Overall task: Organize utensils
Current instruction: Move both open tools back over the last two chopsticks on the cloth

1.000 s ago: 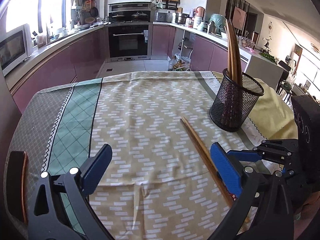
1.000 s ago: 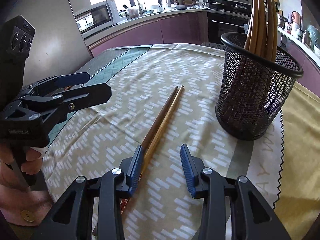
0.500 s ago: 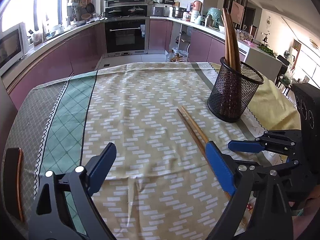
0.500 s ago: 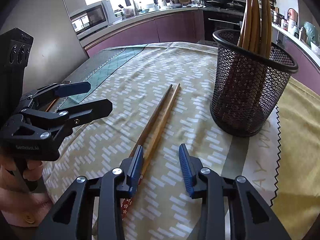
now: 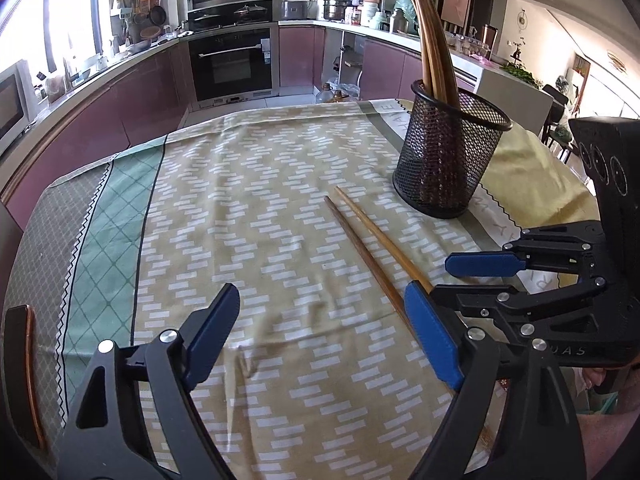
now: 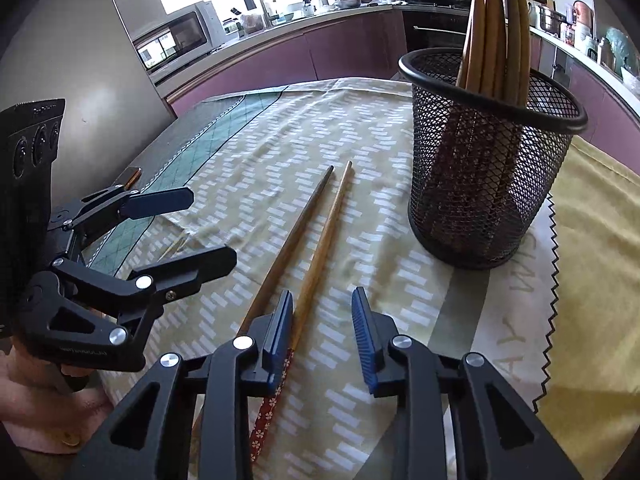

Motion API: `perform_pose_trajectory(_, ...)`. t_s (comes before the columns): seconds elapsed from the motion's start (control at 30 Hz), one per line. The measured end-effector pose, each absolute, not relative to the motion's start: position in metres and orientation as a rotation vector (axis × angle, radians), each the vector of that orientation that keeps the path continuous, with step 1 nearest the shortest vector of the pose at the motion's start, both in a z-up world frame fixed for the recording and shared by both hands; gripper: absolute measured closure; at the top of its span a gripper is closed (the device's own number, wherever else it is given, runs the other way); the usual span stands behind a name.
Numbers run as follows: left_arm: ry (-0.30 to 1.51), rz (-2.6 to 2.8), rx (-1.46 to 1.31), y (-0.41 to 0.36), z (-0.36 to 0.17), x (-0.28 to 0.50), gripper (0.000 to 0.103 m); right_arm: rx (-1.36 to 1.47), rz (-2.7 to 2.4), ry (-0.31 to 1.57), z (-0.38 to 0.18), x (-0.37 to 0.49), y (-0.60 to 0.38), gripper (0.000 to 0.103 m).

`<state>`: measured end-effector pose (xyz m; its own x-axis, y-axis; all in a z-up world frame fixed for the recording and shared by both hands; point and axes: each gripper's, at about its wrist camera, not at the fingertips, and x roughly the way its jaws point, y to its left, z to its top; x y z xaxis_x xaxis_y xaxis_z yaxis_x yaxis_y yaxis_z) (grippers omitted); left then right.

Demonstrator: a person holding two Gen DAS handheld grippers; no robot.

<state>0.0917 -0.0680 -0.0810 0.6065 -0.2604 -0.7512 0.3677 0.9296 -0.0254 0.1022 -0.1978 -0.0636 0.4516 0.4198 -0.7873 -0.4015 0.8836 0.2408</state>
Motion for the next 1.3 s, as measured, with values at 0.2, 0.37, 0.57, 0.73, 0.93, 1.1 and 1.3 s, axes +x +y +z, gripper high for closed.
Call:
perform_pose_trajectory(0.2,0.873,-0.396,0.172,-0.081,-0.091,0.09,0.021,0.019,0.511,0.983,-0.064,0.103,-0.2,0.075)
perform_pose_trajectory(0.37,0.895,-0.414,0.199,-0.091,-0.099,0.092,0.028,0.031,0.519,0.99,-0.064,0.104,-0.204,0.076)
perform_pose_trajectory(0.57,0.913,-0.424,0.178,-0.091,-0.104,0.093,0.037,0.03,0.523,0.995,-0.064,0.105,-0.202,0.077)
perform_pose_trajectory(0.73,0.917,-0.425,0.175,-0.09,-0.103,0.089,0.045,0.012,0.516,0.991,-0.064,0.108,-0.198,0.077)
perform_pose_trajectory(0.93,0.921,-0.422,0.168,-0.085,-0.102,0.085,0.048,-0.045,0.496,0.976,-0.064,0.118,-0.184,0.076)
perform_pose_trajectory(1.1,0.95,-0.436,0.128,-0.08,-0.1,0.087,0.054,-0.05,0.484,0.965,-0.066,0.126,-0.18,0.078)
perform_pose_trajectory(1.3,0.958,-0.408,0.118,-0.082,-0.1,0.1,0.057,-0.032,0.466,0.959,-0.066,0.128,-0.184,0.088)
